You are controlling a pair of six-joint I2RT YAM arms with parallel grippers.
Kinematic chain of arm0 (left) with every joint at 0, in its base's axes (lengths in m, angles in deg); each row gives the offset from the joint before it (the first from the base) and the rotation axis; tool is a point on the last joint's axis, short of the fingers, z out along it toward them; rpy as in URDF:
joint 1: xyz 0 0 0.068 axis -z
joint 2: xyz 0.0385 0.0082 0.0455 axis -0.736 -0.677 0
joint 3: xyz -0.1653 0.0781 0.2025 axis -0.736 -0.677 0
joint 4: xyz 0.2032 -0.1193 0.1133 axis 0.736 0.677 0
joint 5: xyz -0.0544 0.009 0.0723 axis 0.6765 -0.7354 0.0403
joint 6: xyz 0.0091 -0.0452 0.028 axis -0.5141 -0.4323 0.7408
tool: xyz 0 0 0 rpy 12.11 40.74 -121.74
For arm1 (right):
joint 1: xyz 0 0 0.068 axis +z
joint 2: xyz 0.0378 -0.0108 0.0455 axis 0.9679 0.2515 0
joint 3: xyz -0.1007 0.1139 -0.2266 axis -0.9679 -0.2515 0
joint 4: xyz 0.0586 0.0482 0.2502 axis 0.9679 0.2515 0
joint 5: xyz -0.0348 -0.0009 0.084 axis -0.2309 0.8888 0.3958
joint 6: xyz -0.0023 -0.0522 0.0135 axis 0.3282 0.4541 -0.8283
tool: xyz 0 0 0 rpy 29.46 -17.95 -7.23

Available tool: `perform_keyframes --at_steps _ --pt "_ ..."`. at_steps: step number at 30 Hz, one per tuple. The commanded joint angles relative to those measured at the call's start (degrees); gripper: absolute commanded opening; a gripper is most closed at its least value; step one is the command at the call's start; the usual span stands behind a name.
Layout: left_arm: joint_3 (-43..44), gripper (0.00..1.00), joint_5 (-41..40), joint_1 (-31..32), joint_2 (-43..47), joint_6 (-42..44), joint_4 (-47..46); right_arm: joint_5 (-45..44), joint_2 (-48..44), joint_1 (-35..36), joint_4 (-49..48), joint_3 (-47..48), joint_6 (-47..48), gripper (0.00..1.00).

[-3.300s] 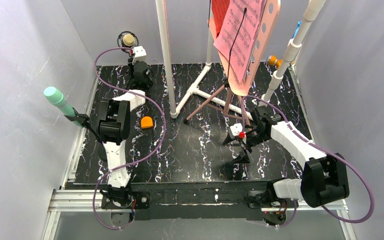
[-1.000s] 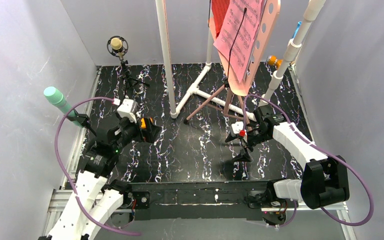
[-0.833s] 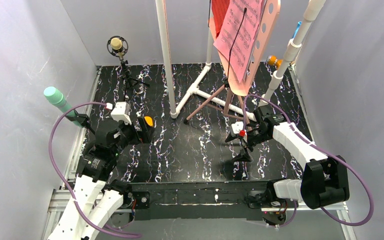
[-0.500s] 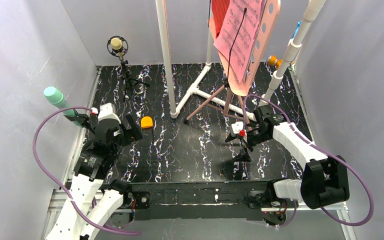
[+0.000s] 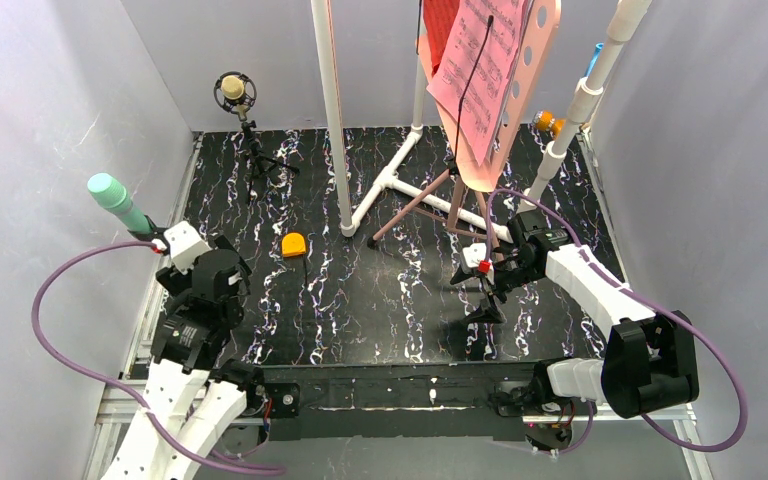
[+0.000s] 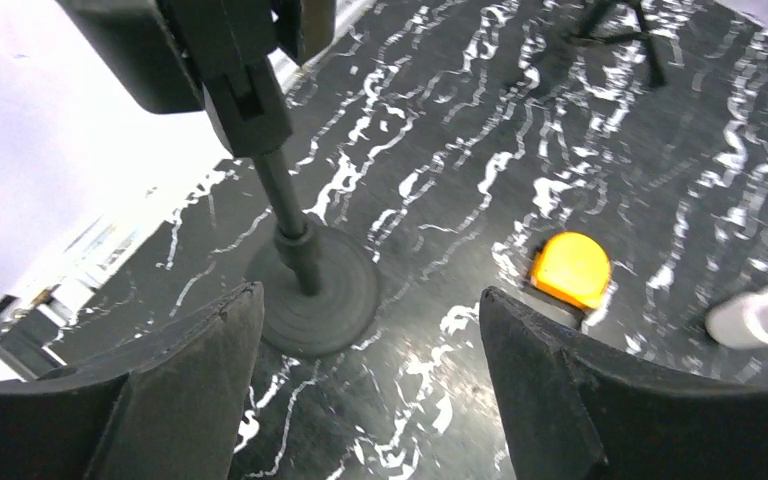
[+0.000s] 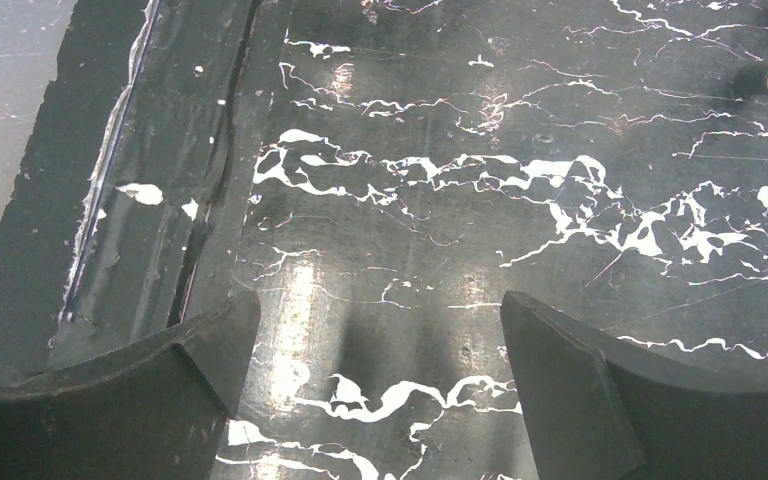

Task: Pack up the instrument practice props
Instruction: Pick up the microphone stand with the microphone from the center of the board.

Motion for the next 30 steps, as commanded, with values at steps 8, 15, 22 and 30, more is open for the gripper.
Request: perform_keyframes --at_steps 8,15,22,30 --pt "-4.4 0.7 -15.2 -7.0 -9.6 3.6 -15.1 0.8 0.3 -0.2 -0.5 -0.3 -0.2 1.0" --pt "-4.8 0.67 -12.7 -13.5 -15.1 4.6 -20.9 0.8 0.1 -0.2 -0.5 -0.2 -0.2 1.0" --pt "-5.4 0.47 -4.3 -21.2 -17.8 1.3 -22.0 0.8 -0.1 -0.2 -0.3 -0.2 -0.2 1.0" --pt "-8.2 0.04 -0.8 -21.5 -15.4 7.8 -28.3 0.7 -0.1 -0.2 -0.3 -0.2 -0.2 1.0"
